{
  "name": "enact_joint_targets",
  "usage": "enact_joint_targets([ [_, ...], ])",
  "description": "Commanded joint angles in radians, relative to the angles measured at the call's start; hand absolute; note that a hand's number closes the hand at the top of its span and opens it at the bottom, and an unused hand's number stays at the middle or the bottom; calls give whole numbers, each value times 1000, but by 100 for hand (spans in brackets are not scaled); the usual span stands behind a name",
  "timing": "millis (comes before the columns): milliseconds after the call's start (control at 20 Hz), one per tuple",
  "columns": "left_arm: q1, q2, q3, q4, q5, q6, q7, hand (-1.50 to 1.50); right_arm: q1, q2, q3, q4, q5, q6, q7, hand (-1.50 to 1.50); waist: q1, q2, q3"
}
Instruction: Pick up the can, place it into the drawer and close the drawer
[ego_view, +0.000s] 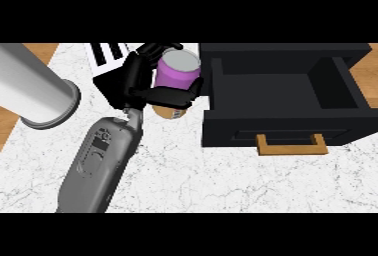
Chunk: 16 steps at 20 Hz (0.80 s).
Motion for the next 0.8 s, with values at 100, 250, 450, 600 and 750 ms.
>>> enact_joint_targets([
  [100,-195,-1,-53,87,16,91,54,150,13,15,2,19,9,12,-6,-150,-4,1,0],
  [250,-350,-1,-99,193,29,187,94,150,-20,-1,-1,-29,-3,0,33,-150,-16,3,0],
  [450,-442,-1,-108,293,73,220,102,150,-37,-7,-8,-5,10,2,24,-150,-12,3,0],
  [600,-488,-1,-98,351,121,221,59,150,29,19,57,-70,22,-19,42,-150,-14,3,0],
  [750,-585,-1,-149,400,129,291,123,150,13,-6,2,-64,-17,9,68,-150,-18,2,0],
])
